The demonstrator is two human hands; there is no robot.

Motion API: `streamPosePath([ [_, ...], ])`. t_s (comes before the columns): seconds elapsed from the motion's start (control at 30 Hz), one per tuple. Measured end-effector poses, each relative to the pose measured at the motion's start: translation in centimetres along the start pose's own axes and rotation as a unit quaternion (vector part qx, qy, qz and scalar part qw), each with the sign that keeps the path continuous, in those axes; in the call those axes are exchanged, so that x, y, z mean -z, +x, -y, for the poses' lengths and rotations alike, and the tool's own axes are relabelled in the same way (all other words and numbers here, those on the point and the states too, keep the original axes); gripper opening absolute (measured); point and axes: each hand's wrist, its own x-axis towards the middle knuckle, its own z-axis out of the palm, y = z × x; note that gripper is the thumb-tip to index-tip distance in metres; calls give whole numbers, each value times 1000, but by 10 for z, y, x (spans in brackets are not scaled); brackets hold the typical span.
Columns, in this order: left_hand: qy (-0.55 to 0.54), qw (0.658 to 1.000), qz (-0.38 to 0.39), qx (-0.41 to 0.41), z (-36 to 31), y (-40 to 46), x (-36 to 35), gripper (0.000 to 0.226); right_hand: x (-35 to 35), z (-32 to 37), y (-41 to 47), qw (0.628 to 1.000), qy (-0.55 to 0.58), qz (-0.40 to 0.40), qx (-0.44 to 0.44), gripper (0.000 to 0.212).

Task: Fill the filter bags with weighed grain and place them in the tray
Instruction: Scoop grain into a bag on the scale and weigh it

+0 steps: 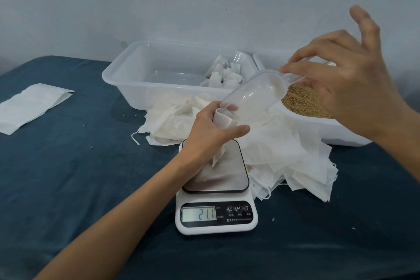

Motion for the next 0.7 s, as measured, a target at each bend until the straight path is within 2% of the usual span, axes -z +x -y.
streamPosePath([
  [0.23, -2, 1000, -12, -10, 2, 2, 0, 40, -7, 0, -4, 1000, -8, -17, -1, 23],
  [0.37, 1, 1000, -17, -8, 4, 3, 1, 41, -11, 0, -7, 999, 19, -17, -46, 20],
  [0.57, 5, 1000, -23, -9, 4, 2, 0, 50, -16, -10, -23, 972, 129, 30, -192, 23],
  [0.7, 12, 1000, -19, -9, 4, 2, 0, 54, -28, -29, -44, 914, 198, 41, -352, 29],
])
